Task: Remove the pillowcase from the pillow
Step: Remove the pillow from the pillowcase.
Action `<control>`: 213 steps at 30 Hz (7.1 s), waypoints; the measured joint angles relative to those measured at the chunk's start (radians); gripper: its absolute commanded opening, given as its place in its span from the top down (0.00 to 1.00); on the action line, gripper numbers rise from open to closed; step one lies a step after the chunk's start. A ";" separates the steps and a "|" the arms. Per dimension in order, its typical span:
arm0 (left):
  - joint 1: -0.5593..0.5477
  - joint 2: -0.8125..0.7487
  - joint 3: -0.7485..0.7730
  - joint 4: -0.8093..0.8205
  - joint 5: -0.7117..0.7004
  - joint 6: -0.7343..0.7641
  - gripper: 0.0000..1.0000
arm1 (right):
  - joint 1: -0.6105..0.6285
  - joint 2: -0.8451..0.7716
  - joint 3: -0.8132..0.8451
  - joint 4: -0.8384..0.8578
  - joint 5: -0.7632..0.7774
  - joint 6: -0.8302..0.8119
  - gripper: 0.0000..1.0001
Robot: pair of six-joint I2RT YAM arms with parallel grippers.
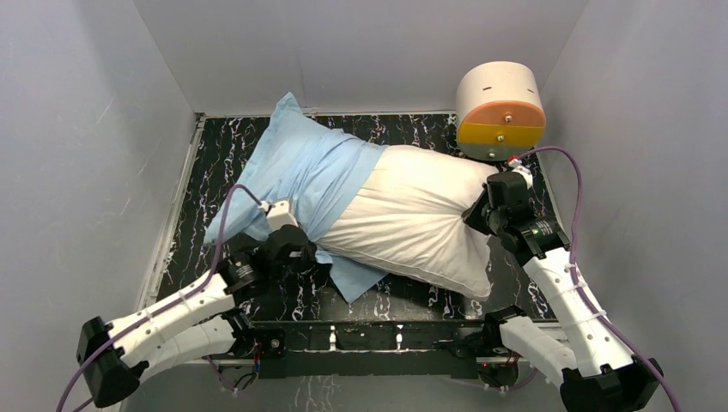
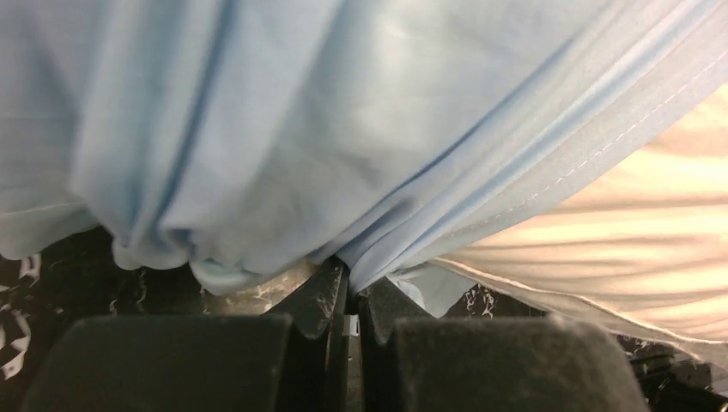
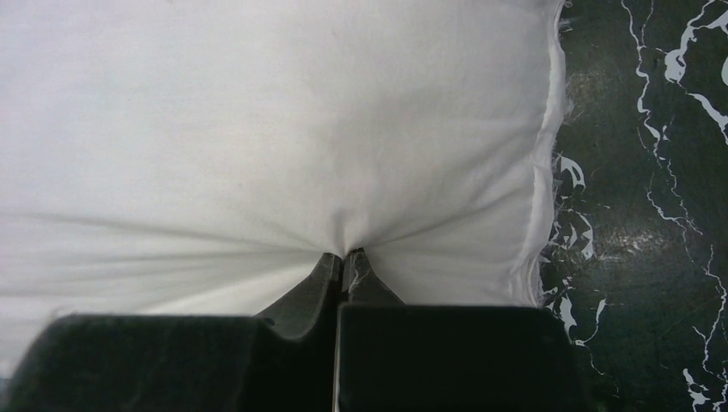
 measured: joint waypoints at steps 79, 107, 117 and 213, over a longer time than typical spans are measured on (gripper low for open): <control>0.475 0.801 0.857 -0.101 0.514 0.766 1.00 | 0.703 0.168 -0.116 0.593 0.507 0.037 0.01; 0.481 0.216 0.369 0.251 0.581 0.611 1.00 | 0.406 0.489 0.315 -0.070 0.471 0.602 0.93; 0.469 0.199 0.378 0.236 0.562 0.622 1.00 | 0.415 0.218 0.091 0.119 0.529 0.557 1.00; -0.003 0.578 0.779 -0.425 0.226 0.378 0.28 | 0.291 0.212 0.080 0.003 -0.095 -0.123 0.48</control>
